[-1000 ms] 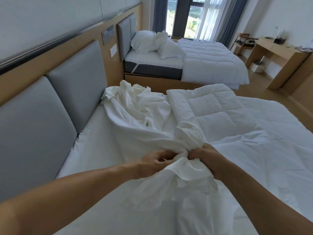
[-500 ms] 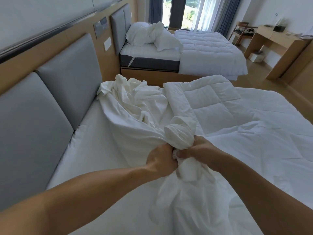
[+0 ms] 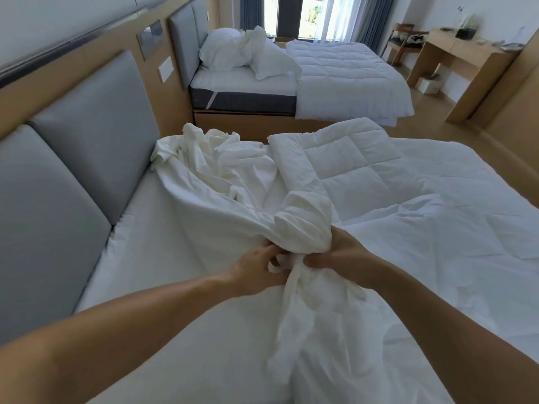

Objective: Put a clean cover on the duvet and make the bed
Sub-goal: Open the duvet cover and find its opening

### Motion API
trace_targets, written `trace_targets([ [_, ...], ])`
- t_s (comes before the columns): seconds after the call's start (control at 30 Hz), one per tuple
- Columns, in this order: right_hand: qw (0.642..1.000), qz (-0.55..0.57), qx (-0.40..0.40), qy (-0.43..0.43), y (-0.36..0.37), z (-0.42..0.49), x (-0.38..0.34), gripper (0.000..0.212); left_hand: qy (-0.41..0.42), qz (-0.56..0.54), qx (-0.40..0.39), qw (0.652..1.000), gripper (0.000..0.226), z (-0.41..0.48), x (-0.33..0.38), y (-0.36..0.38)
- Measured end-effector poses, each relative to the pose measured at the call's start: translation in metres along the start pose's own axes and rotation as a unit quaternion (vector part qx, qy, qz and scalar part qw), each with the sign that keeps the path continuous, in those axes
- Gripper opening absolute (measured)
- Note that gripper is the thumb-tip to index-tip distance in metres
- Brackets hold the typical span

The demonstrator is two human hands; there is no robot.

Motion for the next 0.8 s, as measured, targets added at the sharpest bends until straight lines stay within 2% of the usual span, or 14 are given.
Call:
trace_targets([
  [0.07, 0.999, 0.037, -0.019, -0.012, 0.0, 0.003, 0.001, 0.051, 0.008, -0.018, -0.004, 1.0, 0.033, 0.002, -0.001, 0.004],
  [0.13, 0.998, 0.056, -0.034, -0.008, 0.001, 0.006, 0.005, 0.055, 0.028, -0.017, 0.008, 0.999, 0.019, 0.003, 0.004, 0.002],
  [0.17, 0.998, 0.055, -0.038, -0.001, 0.003, 0.007, 0.007, 0.056, 0.044, -0.005, 0.013, 0.999, 0.012, 0.005, 0.006, -0.001],
  [0.33, 0.999, 0.028, -0.037, 0.011, -0.001, 0.013, 0.011, 0.053, 0.069, 0.064, -0.021, 0.995, 0.015, 0.002, 0.017, -0.035],
  [0.5, 0.999, -0.003, -0.033, 0.008, -0.001, 0.018, 0.01, 0.056, 0.082, 0.075, 0.004, 0.994, 0.008, 0.002, 0.046, -0.068],
  [0.6, 0.996, 0.07, -0.047, -0.003, 0.007, 0.018, 0.002, 0.052, 0.051, 0.126, -0.02, 0.99, 0.012, 0.003, 0.047, -0.064],
  [0.7, 0.99, 0.129, -0.048, -0.014, 0.01, 0.019, -0.004, 0.051, 0.037, 0.196, -0.057, 0.978, 0.033, -0.004, 0.028, -0.052],
  [0.8, 0.989, 0.141, -0.047, -0.01, 0.01, 0.019, -0.004, 0.053, 0.082, 0.159, -0.003, 0.984, 0.025, -0.006, 0.024, -0.046],
])
Point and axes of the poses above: each hand's wrist, its own z-axis towards the middle knuckle, its own y-axis out of the palm, x = y × z, the point moved 3 cm from there along z, towards the middle knuckle, and after that the axes turned 9 degrees about -z, right-handed, at the moved point
